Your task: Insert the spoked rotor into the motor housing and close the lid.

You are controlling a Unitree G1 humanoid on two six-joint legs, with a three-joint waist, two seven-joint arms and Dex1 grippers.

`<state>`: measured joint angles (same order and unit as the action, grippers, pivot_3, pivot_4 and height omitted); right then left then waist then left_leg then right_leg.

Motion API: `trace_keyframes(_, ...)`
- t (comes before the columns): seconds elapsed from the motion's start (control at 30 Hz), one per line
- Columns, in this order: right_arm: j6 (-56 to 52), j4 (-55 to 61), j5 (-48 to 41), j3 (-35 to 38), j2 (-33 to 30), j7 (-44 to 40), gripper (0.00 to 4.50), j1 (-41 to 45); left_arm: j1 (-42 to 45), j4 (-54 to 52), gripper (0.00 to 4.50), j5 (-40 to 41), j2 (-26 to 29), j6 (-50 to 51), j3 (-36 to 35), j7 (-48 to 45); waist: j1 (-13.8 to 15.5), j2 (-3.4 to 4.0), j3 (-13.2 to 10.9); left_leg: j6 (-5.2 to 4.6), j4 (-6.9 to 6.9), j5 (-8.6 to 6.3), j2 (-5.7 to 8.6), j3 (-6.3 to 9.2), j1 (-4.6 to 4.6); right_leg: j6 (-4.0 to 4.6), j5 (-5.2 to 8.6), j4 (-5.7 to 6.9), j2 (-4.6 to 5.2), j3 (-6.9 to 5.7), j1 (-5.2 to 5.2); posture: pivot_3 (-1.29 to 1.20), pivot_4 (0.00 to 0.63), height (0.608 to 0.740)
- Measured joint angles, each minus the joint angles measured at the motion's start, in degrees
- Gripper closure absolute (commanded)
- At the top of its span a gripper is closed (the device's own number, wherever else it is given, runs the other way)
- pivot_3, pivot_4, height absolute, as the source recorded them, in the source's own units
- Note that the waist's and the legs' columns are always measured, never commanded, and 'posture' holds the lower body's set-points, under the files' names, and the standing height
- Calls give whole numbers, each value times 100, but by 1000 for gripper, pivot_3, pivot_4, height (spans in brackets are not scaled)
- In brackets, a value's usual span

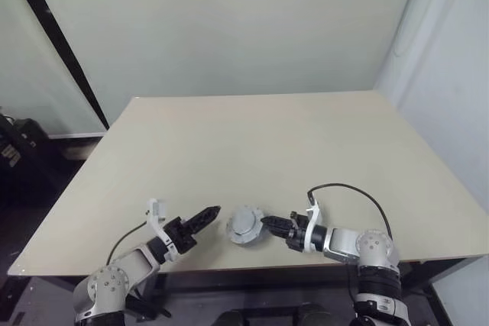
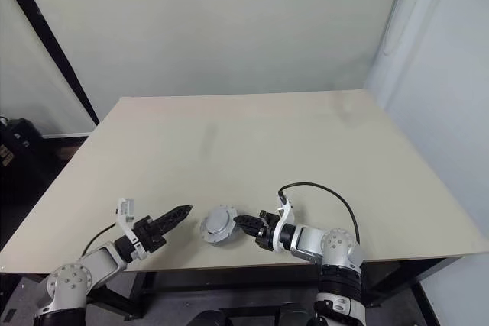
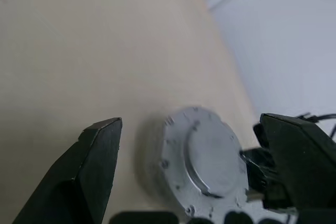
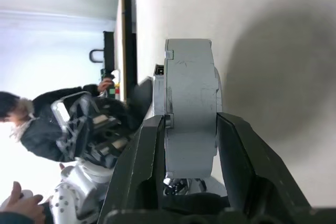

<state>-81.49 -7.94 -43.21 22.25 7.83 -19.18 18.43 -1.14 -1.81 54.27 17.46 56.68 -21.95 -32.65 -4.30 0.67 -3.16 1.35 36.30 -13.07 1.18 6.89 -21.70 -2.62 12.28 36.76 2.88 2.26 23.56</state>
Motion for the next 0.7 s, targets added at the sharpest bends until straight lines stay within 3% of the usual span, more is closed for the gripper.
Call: trace_keyframes(0.7, -84, 90, -1135, -5, 18, 790, 3308, 158, 11, 517, 0, 522, -662, 194, 130, 83, 2, -5, -3, 0, -8, 0, 2, 0, -3, 1, 0, -8, 1, 0, 1, 0, 0, 740)
